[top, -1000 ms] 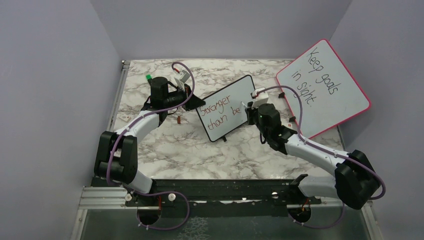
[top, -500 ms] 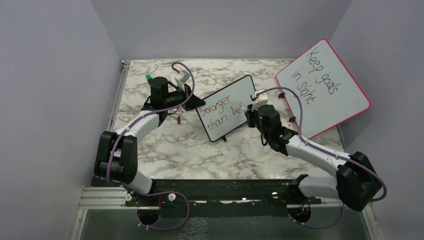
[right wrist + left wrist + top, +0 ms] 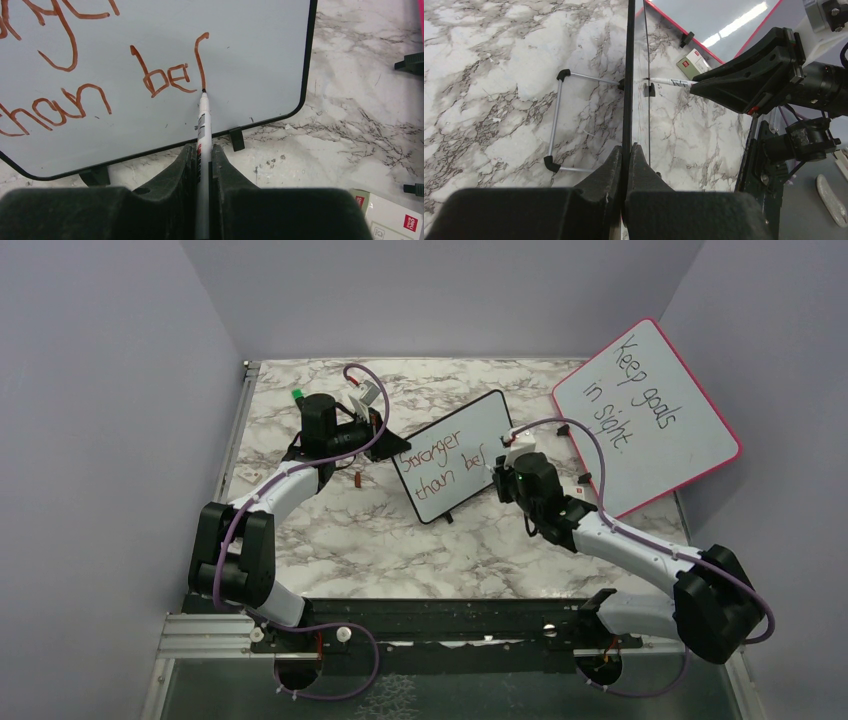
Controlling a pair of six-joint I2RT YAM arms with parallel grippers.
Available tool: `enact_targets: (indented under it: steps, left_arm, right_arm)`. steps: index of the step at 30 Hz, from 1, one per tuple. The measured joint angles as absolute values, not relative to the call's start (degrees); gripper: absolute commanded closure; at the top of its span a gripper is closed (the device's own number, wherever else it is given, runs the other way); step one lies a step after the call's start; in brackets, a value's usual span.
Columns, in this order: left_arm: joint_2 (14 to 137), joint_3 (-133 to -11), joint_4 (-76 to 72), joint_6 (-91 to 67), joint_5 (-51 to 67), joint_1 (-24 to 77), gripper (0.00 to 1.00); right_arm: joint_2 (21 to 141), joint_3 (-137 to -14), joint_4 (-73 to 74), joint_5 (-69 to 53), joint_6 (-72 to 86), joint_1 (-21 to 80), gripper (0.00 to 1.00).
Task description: Write a sentence on the whiteboard
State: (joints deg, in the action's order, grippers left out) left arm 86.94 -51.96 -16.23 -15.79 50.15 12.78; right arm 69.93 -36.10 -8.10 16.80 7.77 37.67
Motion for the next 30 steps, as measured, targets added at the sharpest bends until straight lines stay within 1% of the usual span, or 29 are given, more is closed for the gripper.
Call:
enact_targets:
  steps: [14,21,30]
  left_arm:
    - [86.94,-51.96,-16.23,-15.79,50.17,12.78,1.0]
    - [86.91,-51.96,-16.23,-15.79,50.17,12.78,1.0]
    - [86.91,-51.96,-16.25,-15.79,50.17,12.78,1.0]
  right_arm:
    - [67.44,-35.75,-3.2,11.64,7.92,37.65,0.99]
    - [64.75,-34.7,-5.08,14.92,8.14,37.65,0.99]
    - [67.11,-34.48,-9.78,16.86,8.08,37.65,0.99]
